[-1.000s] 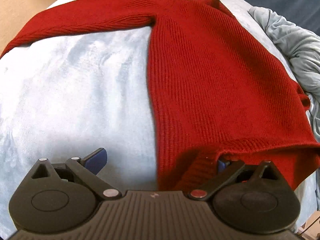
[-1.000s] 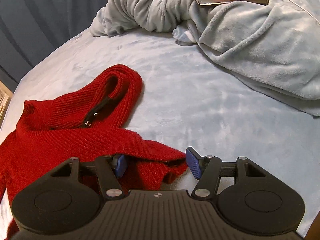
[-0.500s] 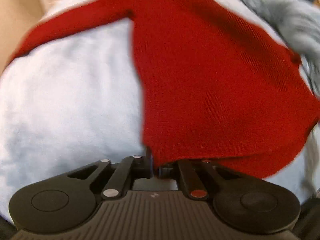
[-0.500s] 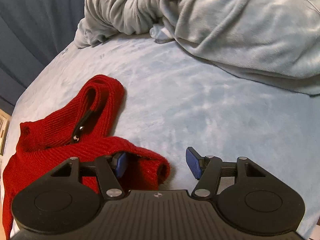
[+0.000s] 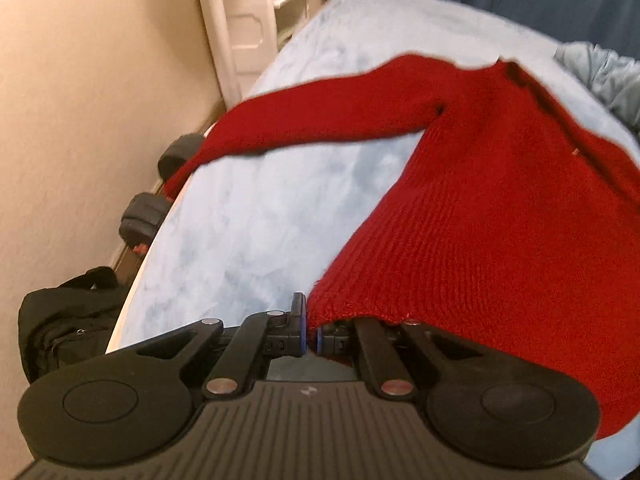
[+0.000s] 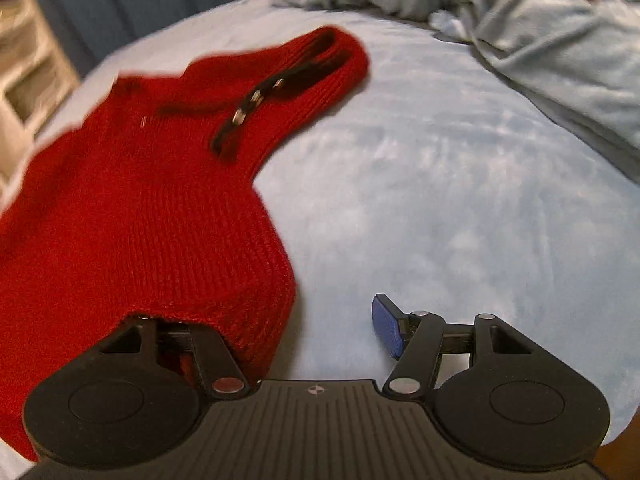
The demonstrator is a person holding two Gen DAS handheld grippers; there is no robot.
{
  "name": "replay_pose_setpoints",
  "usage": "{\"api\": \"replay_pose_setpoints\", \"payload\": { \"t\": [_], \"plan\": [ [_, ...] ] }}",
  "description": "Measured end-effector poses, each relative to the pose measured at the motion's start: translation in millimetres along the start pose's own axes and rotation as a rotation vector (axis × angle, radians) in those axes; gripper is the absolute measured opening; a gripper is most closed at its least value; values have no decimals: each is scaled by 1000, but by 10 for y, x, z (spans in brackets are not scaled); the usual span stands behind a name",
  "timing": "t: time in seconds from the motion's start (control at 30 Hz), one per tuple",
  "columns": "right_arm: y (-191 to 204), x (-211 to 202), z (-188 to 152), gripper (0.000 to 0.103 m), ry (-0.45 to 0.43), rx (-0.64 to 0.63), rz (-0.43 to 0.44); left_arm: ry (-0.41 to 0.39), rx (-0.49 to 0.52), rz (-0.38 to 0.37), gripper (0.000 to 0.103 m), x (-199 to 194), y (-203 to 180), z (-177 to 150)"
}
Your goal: Fold small clothes
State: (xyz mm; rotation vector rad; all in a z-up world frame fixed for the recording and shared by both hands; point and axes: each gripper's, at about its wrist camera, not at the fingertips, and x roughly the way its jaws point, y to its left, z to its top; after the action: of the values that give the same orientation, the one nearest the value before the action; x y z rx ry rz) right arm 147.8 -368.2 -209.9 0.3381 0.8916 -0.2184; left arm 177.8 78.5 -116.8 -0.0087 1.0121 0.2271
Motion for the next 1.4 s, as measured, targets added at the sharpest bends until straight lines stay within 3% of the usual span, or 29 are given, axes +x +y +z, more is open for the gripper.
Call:
{"api": "replay_pose_setpoints", "payload": {
  "t": [0.03,0.07,0.1,0.2,0.37,0.5,0.6,0.73,0.83,0.87,0.9,0.93,0.97,1.0,1.1,1.17,1.27,1.4],
  "plan": [
    [13,14,5,57,-1,-9,0,15,-2,-1,5,104,-28,27],
    [17,15,18,42,-9,-20,21,36,-6,-13,5,169,-51,2],
    [46,17,34,8,3,-43,62,66,-8,-32,6,235,-78,-18],
    [160,-121,171,9,-1,-120,17,122,5,-69,4,285,-72,-139],
    [89,-958,696,7,-130,-158,44,-35,46,-115,4,-278,128,-54],
    [135,-1612,788,7,-198,-269,32,-134,71,-145,3,-851,300,23],
    [19,-1763,594,7,-155,-284,8,-156,120,-151,3,-1065,341,-115],
    [-113,-1267,113,7,53,-285,-54,-11,192,-137,4,-647,267,-550],
    [-110,-819,-215,8,232,-275,-85,151,214,-128,5,-208,165,-896],
    [-88,-767,-267,12,285,-284,-78,165,215,-128,10,-176,162,-940],
    [-61,-769,-289,24,321,-291,-65,171,211,-116,22,-185,175,-958],
    [-51,-830,-285,44,321,-306,-57,163,203,-119,34,-224,218,-951],
    [-48,-907,-256,54,309,-328,-55,145,191,-131,65,-278,283,-940],
    [-53,-1011,-202,63,282,-355,-49,116,170,-128,88,-359,360,-909],
    [-132,-1218,92,64,159,-369,-27,11,131,-103,93,-591,505,-726],
    [-157,-1225,419,64,1,-350,-32,-34,94,-97,93,-655,517,-556],
    [-133,-876,887,64,-131,-235,-17,-59,48,-109,93,-620,372,-305],
    [-40,-30,1378,64,-87,-2,75,-56,47,-153,93,-567,26,-57]
  ]
}}
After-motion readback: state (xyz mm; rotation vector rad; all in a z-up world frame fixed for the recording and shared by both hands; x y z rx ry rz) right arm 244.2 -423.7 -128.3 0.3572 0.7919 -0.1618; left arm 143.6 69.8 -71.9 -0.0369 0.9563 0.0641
